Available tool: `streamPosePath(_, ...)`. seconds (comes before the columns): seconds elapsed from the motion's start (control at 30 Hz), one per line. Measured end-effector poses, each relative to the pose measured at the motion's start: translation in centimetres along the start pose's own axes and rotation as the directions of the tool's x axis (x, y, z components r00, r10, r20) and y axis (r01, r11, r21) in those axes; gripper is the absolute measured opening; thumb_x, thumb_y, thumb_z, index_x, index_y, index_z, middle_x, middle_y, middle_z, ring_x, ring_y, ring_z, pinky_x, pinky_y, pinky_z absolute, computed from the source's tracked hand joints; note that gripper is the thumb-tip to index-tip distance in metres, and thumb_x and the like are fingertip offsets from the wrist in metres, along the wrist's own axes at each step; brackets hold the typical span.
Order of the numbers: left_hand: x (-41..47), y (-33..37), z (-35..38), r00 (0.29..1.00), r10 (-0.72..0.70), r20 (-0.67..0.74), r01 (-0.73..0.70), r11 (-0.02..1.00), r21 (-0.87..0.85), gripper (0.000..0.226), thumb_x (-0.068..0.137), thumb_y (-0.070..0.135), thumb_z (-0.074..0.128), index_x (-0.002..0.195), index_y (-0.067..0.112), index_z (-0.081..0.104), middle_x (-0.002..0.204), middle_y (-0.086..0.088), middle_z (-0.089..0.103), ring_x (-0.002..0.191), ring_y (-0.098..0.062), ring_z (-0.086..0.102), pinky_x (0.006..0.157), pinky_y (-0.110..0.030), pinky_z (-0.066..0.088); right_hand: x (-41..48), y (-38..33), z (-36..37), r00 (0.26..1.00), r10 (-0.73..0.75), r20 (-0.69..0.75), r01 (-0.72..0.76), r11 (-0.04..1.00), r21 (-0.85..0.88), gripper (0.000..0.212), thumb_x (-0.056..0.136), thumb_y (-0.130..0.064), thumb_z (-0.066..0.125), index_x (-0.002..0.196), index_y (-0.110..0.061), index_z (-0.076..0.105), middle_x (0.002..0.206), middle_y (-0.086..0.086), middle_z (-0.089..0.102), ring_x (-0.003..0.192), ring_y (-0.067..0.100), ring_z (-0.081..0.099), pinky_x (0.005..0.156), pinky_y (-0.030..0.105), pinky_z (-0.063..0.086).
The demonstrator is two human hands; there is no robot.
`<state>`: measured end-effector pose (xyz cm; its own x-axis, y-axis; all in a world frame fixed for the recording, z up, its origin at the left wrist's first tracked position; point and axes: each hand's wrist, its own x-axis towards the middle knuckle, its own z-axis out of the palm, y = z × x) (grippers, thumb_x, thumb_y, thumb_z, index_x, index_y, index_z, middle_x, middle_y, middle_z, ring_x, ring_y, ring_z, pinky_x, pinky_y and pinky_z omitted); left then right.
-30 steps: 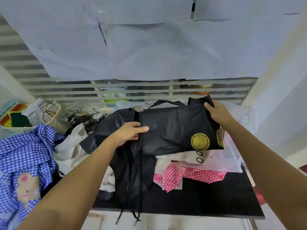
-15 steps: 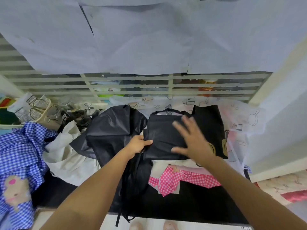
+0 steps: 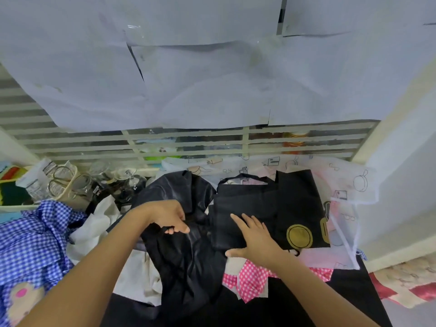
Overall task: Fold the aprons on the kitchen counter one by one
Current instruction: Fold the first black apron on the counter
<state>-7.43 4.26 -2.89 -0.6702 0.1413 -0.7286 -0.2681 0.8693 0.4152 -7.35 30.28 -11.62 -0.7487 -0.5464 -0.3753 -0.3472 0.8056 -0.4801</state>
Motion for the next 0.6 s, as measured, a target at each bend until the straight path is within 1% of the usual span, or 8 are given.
streamPosePath(0.1,-0.1,2.0,-0.5,0.975,0.168,-0.143,-0.177,0.983,-0.053,0.021,0.093,0.023,0.061,0.076,0.013,0.066,0.066,0.005,0.062,0.055,-0.002,0.055,0.061,-0.016,0.045,0.6,-2.9,0.0,0.990,-0.057,-0.132,0.082,0.977,0.195,0.092,0.079,-0.052,0.069,0.151,-0.031,0.016,0.153,-0.001,0.018,0.137,0.020,0.025,0.112,0.032,0.027)
streamPosePath(0.17,0.0,3.8,-0.4,0.937,0.274,-0.218,-0.289,0.956,-0.042,0.021,0.094,0.028,0.059,0.084,0.012,0.068,0.065,0.009,0.061,0.055,0.000,0.055,0.062,-0.016,0.045,1.5,-5.2,-0.1,0.976,-0.031,-0.218,0.122,0.899,0.420,0.076,0.079,-0.041,0.074,0.143,-0.029,0.035,0.136,-0.007,0.036,0.105,0.006,0.048,0.091,0.014,0.040)
streamPosePath(0.27,0.2,5.5,-0.2,0.908,0.363,-0.207,-0.370,0.929,0.008,0.022,0.091,0.034,0.063,0.085,0.013,0.066,0.062,0.007,0.060,0.049,-0.002,0.052,0.056,-0.016,0.044,3.1,-7.6,-0.9,0.970,0.056,-0.238,0.138,0.678,0.722,0.014,0.084,-0.020,0.068,0.096,-0.027,0.065,0.095,-0.007,0.061,0.067,0.000,0.054,0.063,0.014,0.043)
streamPosePath(0.3,0.3,5.6,-0.3,0.911,0.361,-0.199,-0.368,0.930,0.002,0.020,0.089,0.035,0.065,0.084,0.015,0.064,0.062,0.005,0.060,0.047,-0.003,0.051,0.054,-0.017,0.043,3.9,-7.6,-1.2,0.968,0.093,-0.233,0.130,0.609,0.782,0.012,0.086,-0.013,0.061,0.083,-0.023,0.068,0.083,-0.003,0.064,0.062,0.002,0.054,0.061,0.019,0.044)
streamPosePath(0.33,0.4,5.5,-0.5,0.918,0.345,-0.197,-0.355,0.935,-0.016,0.018,0.088,0.034,0.067,0.084,0.017,0.063,0.062,0.004,0.060,0.046,-0.004,0.051,0.053,-0.017,0.043,4.6,-7.4,-1.6,0.965,0.149,-0.213,0.095,0.559,0.823,0.018,0.088,-0.006,0.054,0.081,-0.015,0.068,0.077,0.003,0.065,0.062,0.007,0.056,0.061,0.024,0.045)
streamPosePath(0.4,0.9,4.7,-0.9,0.936,0.288,-0.204,-0.300,0.953,-0.031,0.019,0.086,0.032,0.070,0.088,0.014,0.062,0.064,0.003,0.061,0.045,-0.005,0.051,0.050,-0.018,0.042,5.8,-6.8,-2.6,0.950,0.270,-0.158,0.015,0.466,0.884,0.020,0.094,-0.002,0.046,0.089,0.000,0.065,0.082,0.013,0.064,0.071,0.018,0.059,0.067,0.029,0.049)
streamPosePath(0.5,2.1,3.3,-0.1,0.980,0.160,-0.116,-0.170,0.982,-0.081,0.039,0.085,0.042,0.069,0.095,0.005,0.061,0.066,0.000,0.062,0.047,-0.009,0.053,0.046,-0.017,0.043,6.9,-6.0,-3.7,0.940,0.332,-0.080,-0.043,0.347,0.937,0.027,0.096,0.002,0.039,0.091,-0.005,0.065,0.092,0.007,0.066,0.079,0.016,0.061,0.066,0.019,0.052)
streamPosePath(0.6,3.7,2.7,2.7,0.998,0.055,-0.003,-0.053,0.938,-0.343,0.044,0.090,0.050,0.059,0.106,0.009,0.058,0.069,-0.004,0.063,0.043,-0.008,0.053,0.041,-0.019,0.040,7.5,-6.1,-3.4,0.951,0.309,0.032,-0.154,0.380,0.912,0.026,0.097,-0.007,0.044,0.092,-0.011,0.069,0.095,0.002,0.069,0.084,0.015,0.065,0.072,0.020,0.054)
